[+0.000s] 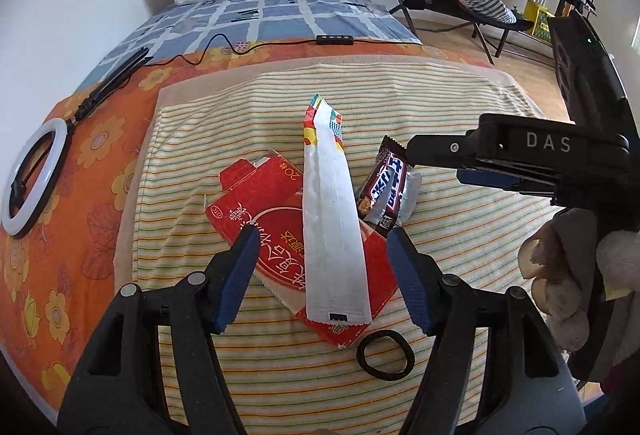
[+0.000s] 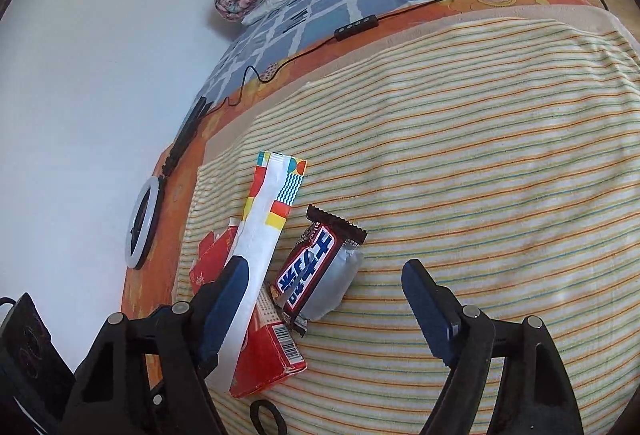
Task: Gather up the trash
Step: 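Grasp the chocolate bar with the right tool while the left tool grasps the white paper strip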
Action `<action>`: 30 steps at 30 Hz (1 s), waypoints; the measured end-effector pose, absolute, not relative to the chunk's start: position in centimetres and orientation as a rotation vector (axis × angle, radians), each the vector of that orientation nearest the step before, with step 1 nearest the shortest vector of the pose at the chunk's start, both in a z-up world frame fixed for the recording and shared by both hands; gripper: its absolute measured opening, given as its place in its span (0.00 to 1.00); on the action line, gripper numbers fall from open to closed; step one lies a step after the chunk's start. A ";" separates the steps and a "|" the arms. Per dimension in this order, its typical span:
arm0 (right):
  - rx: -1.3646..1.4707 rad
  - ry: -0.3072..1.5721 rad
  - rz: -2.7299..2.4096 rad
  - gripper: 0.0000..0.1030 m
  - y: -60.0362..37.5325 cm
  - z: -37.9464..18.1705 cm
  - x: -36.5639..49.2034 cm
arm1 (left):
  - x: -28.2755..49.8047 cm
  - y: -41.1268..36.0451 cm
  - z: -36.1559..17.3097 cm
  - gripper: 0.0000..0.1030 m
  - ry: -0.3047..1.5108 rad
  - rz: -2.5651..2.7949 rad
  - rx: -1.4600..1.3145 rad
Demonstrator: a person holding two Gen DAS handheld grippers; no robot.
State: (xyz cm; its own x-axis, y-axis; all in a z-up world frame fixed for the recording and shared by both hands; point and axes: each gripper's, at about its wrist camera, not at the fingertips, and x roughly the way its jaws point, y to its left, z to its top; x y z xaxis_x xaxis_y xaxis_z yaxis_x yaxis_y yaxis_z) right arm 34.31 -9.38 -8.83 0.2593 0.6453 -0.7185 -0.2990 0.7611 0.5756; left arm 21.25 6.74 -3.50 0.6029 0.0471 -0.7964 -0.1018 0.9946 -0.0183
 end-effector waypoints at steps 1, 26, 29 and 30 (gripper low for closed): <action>0.365 1.149 0.655 0.77 -9.1 -9.2 34.6 | 21.4 6.8 -3.7 0.66 0.922 0.085 -0.067; -0.064 1.020 0.568 0.32 -2.9 -9.3 33.1 | 20.8 10.7 -5.1 0.17 0.927 0.146 -0.139; -0.076 1.017 0.572 0.21 -3.1 -9.1 32.8 | 20.4 10.9 -4.9 0.17 0.922 0.152 -0.137; -0.078 1.013 0.571 0.17 -3.2 -9.0 32.7 | 20.2 10.8 -4.8 0.17 0.921 0.151 -0.136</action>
